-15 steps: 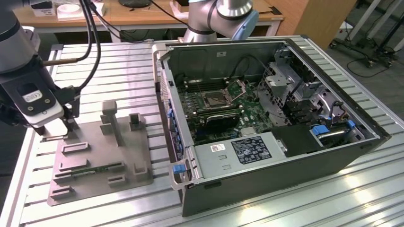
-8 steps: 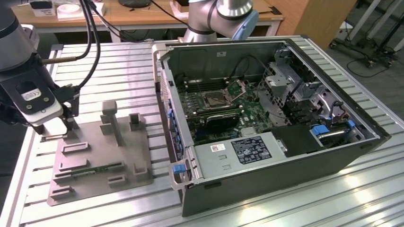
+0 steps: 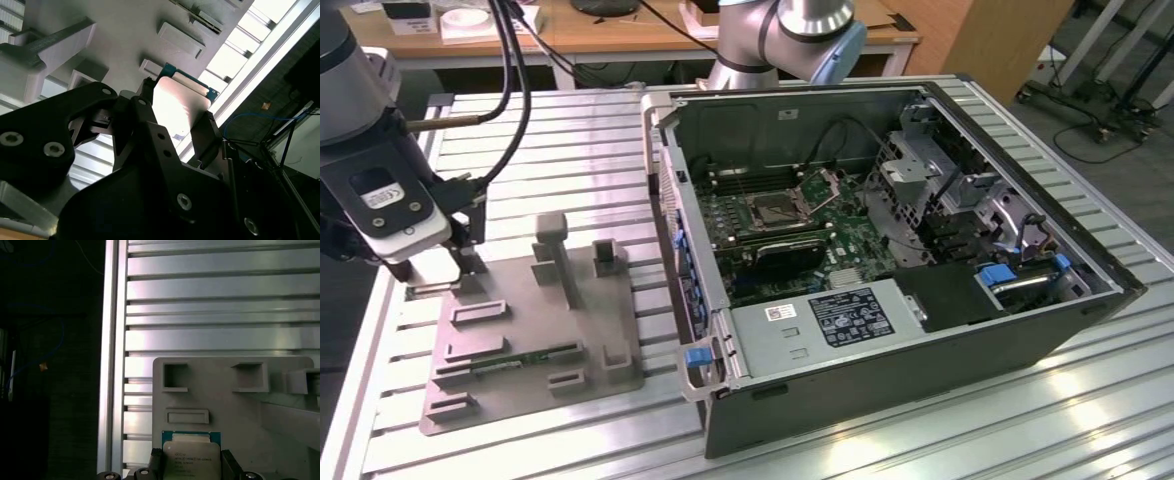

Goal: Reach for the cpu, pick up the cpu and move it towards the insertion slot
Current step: 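Pick up the cpu and move it towards the insertion slot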

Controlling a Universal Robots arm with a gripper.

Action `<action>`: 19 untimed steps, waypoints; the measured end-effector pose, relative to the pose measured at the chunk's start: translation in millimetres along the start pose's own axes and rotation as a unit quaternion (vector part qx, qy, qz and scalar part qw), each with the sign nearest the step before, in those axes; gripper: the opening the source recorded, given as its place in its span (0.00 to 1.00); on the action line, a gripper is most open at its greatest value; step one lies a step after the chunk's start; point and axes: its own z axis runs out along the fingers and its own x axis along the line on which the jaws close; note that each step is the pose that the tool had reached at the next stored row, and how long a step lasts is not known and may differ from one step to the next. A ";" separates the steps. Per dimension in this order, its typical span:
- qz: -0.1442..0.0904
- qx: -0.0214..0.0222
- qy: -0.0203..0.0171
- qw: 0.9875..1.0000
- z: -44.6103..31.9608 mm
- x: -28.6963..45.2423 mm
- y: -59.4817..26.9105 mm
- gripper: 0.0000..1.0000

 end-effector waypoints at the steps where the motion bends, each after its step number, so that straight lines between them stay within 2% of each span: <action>1: 0.000 0.000 0.000 1.000 -0.4 0.0 0.0 0.54; 19: 0.000 0.000 0.000 1.000 -9.2 0.3 0.7 0.54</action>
